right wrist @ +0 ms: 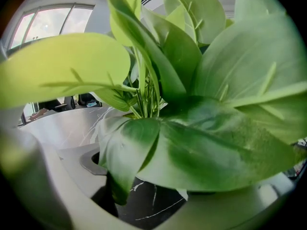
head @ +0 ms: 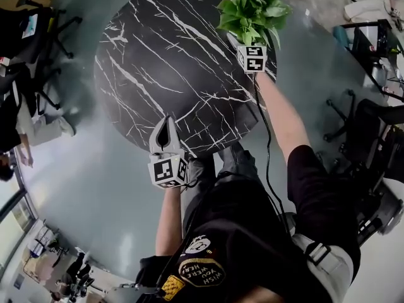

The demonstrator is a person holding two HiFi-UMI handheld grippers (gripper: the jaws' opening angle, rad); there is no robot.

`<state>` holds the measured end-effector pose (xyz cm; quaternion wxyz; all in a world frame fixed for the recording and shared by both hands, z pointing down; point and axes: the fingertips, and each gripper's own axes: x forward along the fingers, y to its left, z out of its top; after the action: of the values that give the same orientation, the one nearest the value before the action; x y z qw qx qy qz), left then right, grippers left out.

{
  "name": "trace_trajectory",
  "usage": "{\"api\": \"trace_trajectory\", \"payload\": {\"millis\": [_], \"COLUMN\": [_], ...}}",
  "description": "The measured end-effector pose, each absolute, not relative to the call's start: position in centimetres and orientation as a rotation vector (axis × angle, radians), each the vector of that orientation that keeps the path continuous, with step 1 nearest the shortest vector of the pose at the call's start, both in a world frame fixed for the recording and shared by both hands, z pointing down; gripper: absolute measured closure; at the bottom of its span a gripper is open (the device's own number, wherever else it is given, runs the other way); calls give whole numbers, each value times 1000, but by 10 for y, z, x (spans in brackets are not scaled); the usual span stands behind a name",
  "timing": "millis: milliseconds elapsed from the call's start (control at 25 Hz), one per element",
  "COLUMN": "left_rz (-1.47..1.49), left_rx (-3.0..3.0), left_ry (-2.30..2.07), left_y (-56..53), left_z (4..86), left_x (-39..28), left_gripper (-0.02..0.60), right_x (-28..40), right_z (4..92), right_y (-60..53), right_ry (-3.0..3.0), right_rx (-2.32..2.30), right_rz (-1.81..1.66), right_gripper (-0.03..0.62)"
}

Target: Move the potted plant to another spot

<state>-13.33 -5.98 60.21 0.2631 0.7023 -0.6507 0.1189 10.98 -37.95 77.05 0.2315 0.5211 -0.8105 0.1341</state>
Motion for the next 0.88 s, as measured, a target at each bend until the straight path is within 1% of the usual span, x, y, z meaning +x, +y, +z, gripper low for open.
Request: {"api": "trace_trajectory", "payload": {"millis": [400,520,760,800,840,880], "left_rz": [333,334,344,346,349,350], "left_rx": [1910,1899,1893,1902,1915,1930], "left_ry": [-1724,-1716,-1699,-1695,-1690,-1682], "left_y": [-56,-53,-55,-57,-60,-63], "left_z": [609,612,618,617,614,611], "left_x": [-117,-116,-113,-112,-110,-107], "left_gripper": [578,578,578,578,578,578], "right_x": [141,138,144,147,151,155], "right_z": [769,770,775,776,775,771], "right_y": [-400,-394,-362,-350,-334,-313], "right_ry": [-2205,-2218,-2197,-2182,-2165,-2148], "right_rx": [1502,1473,1461,1464,1471,1481], "right_rz": [370,351,378,396,416,438], "right_gripper": [129,118,120,126,148,202]}}
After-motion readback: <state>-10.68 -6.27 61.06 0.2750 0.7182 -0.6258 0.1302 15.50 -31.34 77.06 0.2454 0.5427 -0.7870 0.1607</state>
